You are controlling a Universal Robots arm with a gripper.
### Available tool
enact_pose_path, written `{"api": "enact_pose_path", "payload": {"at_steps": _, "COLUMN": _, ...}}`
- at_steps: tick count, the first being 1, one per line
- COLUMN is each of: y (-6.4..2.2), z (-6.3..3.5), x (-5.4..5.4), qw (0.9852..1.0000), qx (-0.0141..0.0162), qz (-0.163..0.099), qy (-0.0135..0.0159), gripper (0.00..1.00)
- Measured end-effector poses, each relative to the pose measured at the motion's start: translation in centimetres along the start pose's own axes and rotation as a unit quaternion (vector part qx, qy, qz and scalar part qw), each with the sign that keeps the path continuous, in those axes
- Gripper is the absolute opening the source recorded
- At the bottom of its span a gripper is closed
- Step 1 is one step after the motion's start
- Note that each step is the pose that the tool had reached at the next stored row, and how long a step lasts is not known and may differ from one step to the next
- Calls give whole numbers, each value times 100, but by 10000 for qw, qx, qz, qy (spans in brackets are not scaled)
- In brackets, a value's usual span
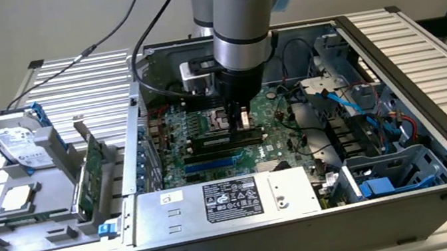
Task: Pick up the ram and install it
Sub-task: 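Insert the ram into the slot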
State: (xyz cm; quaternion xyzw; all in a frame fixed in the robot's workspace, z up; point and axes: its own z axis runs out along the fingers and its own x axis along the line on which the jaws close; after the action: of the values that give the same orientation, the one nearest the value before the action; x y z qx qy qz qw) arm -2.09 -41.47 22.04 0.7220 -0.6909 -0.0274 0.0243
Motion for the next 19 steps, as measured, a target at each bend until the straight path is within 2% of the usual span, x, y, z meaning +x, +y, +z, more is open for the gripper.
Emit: {"api": "enact_pose_path", "payload": {"at_steps": 19, "y": 6, "z": 11, "x": -15, "qw": 10000, "qx": 0, "qz": 98, "qy": -8, "gripper": 14}}
